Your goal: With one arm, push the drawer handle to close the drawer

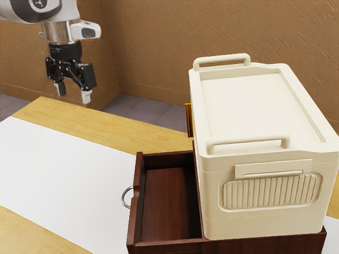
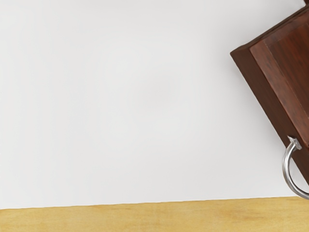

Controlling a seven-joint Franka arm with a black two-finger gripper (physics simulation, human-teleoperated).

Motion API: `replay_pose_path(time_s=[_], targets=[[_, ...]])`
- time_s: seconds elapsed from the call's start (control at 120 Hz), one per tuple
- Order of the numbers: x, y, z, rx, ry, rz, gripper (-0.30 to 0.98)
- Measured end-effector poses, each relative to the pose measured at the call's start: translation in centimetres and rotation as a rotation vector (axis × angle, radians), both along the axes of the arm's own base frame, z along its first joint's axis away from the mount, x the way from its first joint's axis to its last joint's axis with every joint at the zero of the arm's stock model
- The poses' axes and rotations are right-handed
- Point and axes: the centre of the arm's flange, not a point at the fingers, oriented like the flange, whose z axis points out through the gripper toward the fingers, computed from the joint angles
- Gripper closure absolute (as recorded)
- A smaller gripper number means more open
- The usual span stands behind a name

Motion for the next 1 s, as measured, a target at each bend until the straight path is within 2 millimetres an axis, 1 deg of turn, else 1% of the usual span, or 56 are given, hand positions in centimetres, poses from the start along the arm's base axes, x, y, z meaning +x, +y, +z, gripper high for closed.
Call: replay_pose_path(time_s=[0.083,0.133,0.217,0.267,0.3,0.35,0.4,0.442,0.483,0.517,0.6,0.65,0.7,0.742,0.817,0.883,0.917,1.0], targets=[[0.7,0.0,0.5,0.005,-0.058,-0.008,0.0],[0.9,0.2,0.3,0.022,-0.073,-0.013,0.0],[0.3,0.4,0.7,0.038,-0.098,-0.021,0.0],[-1.3,0.6,1.2,0.038,-0.107,-0.028,0.02],[-3.3,0.8,0.6,0.034,-0.092,-0.042,0.06],[-6.4,1.0,-0.2,0.031,-0.078,-0.069,0.18],[-8.9,1.2,-2.0,0.043,-0.053,-0.108,0.32],[-10.8,1.3,-4.9,0.06,-0.024,-0.151,0.42],[-12.0,1.2,-7.4,0.07,-0.007,-0.2,0.5],[-13.2,0.9,-8.9,0.075,-0.007,-0.247,0.55],[-15.9,-0.1,-11.5,0.077,-0.024,-0.371,0.64],[-17.0,-0.4,-14.0,0.087,-0.02,-0.446,0.68],[-17.4,-0.5,-15.8,0.093,-0.028,-0.508,0.71],[-17.5,0.2,-17.2,0.08,-0.038,-0.536,0.72],[-16.6,0.5,-18.8,0.072,-0.061,-0.598,0.75],[-15.1,-0.5,-20.6,0.07,-0.063,-0.677,0.76],[-14.4,-1.2,-21.4,0.068,-0.064,-0.721,0.76],[-13.7,-3.2,-21.8,0.053,-0.101,-0.813,0.77]])
